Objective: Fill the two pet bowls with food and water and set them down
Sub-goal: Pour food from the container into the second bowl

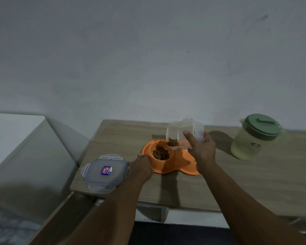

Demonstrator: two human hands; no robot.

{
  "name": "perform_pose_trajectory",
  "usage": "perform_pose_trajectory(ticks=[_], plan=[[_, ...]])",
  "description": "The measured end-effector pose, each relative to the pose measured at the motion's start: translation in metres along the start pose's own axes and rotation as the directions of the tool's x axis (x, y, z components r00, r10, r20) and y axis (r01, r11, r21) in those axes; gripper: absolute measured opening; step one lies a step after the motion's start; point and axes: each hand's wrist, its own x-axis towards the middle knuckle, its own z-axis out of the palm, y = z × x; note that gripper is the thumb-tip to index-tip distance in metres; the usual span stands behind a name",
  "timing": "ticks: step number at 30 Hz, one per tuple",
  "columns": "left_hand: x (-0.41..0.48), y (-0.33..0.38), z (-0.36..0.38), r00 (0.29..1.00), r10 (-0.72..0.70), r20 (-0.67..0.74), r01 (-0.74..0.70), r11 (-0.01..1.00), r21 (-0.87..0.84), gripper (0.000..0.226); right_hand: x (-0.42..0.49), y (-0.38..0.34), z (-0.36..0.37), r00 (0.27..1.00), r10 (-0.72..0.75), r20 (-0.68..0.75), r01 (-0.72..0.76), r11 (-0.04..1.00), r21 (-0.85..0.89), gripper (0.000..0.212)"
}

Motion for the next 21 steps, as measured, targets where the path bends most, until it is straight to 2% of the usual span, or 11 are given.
perform_pose_trajectory(ticks=[2, 5, 7, 9, 10, 11, 12, 14, 15, 17, 21], plan=[[0.0, 0.001, -0.004, 1.0, -0.005, -0.019, 0.005, 1.0, 0.002, 0.042, 0.002, -0.002, -0.004, 0.994, 0.106, -0.012, -0.104, 0.988, 0.115, 0.096], [-0.001, 0.01, -0.014, 0.986, -0.048, -0.162, 0.03, 0.993, -0.111, 0.03, 0.008, 0.0, -0.014, 0.954, 0.296, 0.033, -0.294, 0.917, 0.27, 0.052], [-0.006, 0.021, -0.025, 0.968, -0.083, -0.236, 0.032, 0.977, -0.212, 0.028, 0.009, 0.0, -0.017, 0.914, 0.391, 0.104, -0.402, 0.847, 0.348, 0.044], [-0.009, 0.034, -0.036, 0.963, -0.123, -0.239, 0.023, 0.923, -0.384, 0.03, 0.009, 0.001, -0.017, 0.879, 0.447, 0.167, -0.476, 0.795, 0.376, 0.041], [-0.008, 0.039, -0.04, 0.965, -0.151, -0.212, 0.019, 0.854, -0.52, 0.033, 0.009, 0.001, -0.016, 0.866, 0.46, 0.194, -0.499, 0.787, 0.362, 0.042], [-0.007, 0.044, -0.043, 0.971, -0.175, -0.161, 0.019, 0.733, -0.68, 0.037, 0.011, 0.002, -0.014, 0.858, 0.466, 0.217, -0.514, 0.792, 0.329, 0.045], [-0.007, 0.048, -0.047, 0.979, -0.191, -0.066, 0.055, 0.568, -0.821, 0.038, 0.01, 0.001, -0.012, 0.847, 0.474, 0.239, -0.528, 0.802, 0.281, 0.05], [-0.007, 0.055, -0.053, 0.977, -0.147, 0.156, 0.188, 0.244, -0.951, 0.04, 0.012, 0.002, -0.008, 0.838, 0.476, 0.266, -0.526, 0.835, 0.161, 0.058], [-0.007, 0.056, -0.055, 0.972, -0.11, 0.208, 0.222, 0.137, -0.965, 0.043, 0.013, 0.001, -0.007, 0.841, 0.472, 0.264, -0.512, 0.852, 0.11, 0.061], [-0.006, 0.052, -0.057, 0.973, -0.098, 0.207, 0.208, 0.001, -0.978, 0.047, 0.012, -0.003, -0.003, 0.849, 0.466, 0.248, -0.487, 0.873, 0.024, 0.065], [-0.005, 0.033, -0.063, 0.967, -0.217, 0.135, 0.121, -0.076, -0.99, 0.043, 0.001, -0.018, 0.013, 0.899, 0.349, 0.266, -0.346, 0.936, -0.059, 0.046]])
